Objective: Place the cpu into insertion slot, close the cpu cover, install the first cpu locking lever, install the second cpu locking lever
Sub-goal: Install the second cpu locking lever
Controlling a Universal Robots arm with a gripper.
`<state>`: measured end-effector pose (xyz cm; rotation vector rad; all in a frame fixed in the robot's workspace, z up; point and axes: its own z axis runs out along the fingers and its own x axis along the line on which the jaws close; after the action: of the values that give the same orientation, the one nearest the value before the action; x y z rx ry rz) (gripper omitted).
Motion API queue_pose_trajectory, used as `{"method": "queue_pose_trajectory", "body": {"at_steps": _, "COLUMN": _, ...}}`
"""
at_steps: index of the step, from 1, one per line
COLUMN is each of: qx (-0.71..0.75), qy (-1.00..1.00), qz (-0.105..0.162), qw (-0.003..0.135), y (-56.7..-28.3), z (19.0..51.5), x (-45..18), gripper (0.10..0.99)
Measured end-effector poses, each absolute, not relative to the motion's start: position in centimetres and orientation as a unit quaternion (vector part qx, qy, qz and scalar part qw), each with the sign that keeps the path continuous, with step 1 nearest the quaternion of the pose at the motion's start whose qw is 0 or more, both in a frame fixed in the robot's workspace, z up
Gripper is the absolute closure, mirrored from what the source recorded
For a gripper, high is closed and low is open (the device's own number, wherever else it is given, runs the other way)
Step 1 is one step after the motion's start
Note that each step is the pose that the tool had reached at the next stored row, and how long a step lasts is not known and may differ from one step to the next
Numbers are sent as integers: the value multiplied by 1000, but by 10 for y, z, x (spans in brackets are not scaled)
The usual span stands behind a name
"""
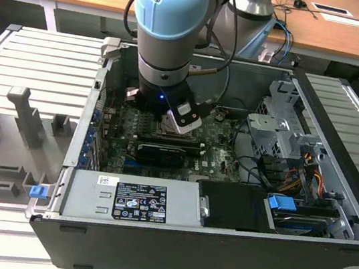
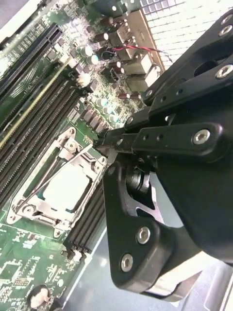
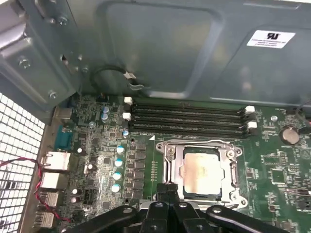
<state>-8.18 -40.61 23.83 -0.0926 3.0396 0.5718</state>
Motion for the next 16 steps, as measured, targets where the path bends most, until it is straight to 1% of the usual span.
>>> {"method": "queue_pose_trajectory", "body": {"at_steps": 6, "qx": -30, "qy": 982, "qz": 186, "qw": 24, "y": -406, "z": 239, "x": -55, "gripper": 980}}
{"method": "queue_pose_trajectory", "body": {"at_steps": 11, "qx": -30, "qy": 982, "qz": 186, "qw": 24, "y": -424, "z": 238, "x": -54, "gripper": 980}}
{"method": "queue_pose_trajectory", "body": {"at_steps": 16, "qx": -30, "qy": 982, "qz": 187, "qw": 24, "y": -425, "z": 230, "x": -65, "gripper": 980}}
